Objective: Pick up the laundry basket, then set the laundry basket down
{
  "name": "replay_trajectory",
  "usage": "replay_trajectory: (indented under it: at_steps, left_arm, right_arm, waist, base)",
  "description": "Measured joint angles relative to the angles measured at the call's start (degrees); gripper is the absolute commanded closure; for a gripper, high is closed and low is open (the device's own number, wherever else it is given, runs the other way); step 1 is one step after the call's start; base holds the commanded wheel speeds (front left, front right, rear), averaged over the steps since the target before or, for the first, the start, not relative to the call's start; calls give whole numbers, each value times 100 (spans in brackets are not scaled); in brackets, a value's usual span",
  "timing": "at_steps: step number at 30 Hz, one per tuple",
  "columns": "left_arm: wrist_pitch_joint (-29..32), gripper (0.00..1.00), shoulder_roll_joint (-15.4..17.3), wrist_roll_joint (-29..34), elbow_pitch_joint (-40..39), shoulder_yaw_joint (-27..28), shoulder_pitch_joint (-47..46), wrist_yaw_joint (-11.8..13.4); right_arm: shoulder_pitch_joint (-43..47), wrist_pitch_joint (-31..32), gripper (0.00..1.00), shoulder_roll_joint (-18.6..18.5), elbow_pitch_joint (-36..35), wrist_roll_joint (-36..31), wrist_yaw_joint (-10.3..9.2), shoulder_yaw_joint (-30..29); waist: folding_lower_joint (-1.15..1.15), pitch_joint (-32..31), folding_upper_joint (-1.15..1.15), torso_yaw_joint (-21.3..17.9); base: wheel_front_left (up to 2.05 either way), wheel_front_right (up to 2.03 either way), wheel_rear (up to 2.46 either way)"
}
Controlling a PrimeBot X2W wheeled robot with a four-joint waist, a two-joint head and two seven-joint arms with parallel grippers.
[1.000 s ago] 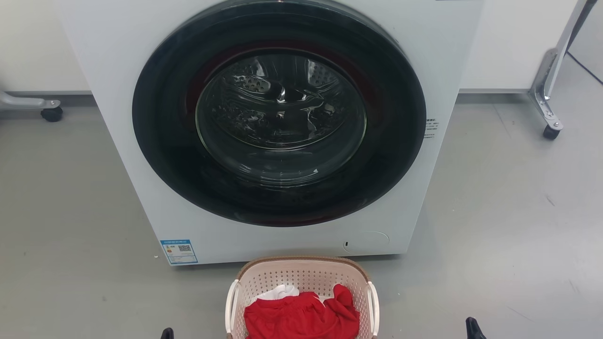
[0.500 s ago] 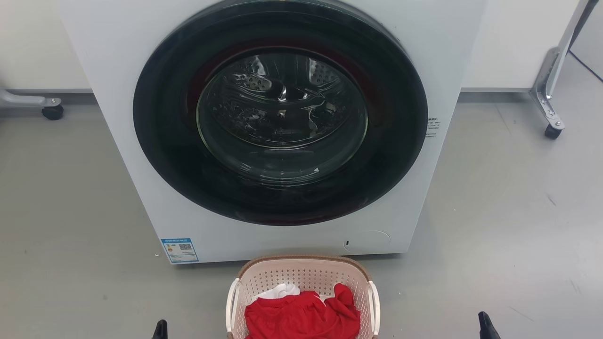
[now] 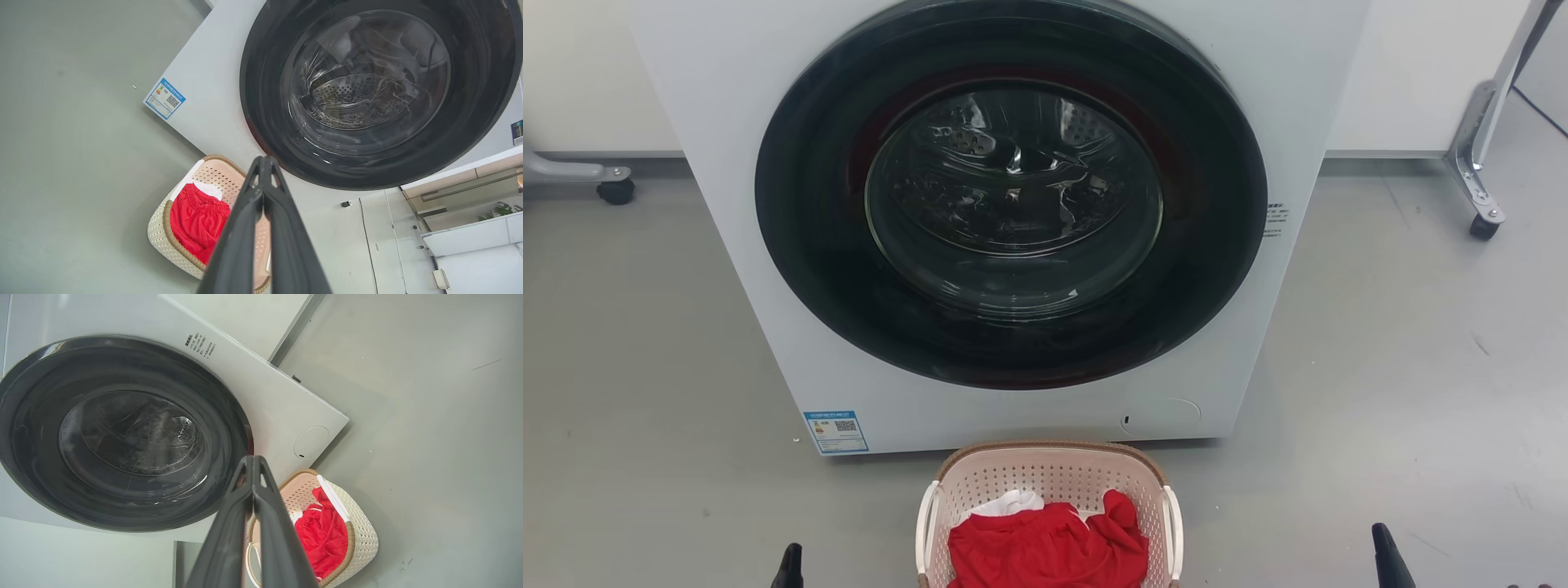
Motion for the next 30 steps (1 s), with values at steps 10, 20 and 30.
replay_trajectory:
  at_steps: [10,20,30]
  left_arm:
    - [201,100,-9,-816,32,160,-133,-149]
    - [421,100,-35,-1768,60,339,-288,-301]
    - [606,100,-43,-2582,83,508,-423,-453]
  right_arm:
    - [-114,194,100,5,38,787,154,-257]
    - [-231,416,100,11,81,1642,302,-536]
    - [-336,620,100,14,123,2407,439,-790]
  waist:
    - [0,14,0,11]
    - [0,29,0,23]
    - [0,43,0,34]
  base:
    - [0,0,0]
    - [0,0,0]
    - [0,0,0]
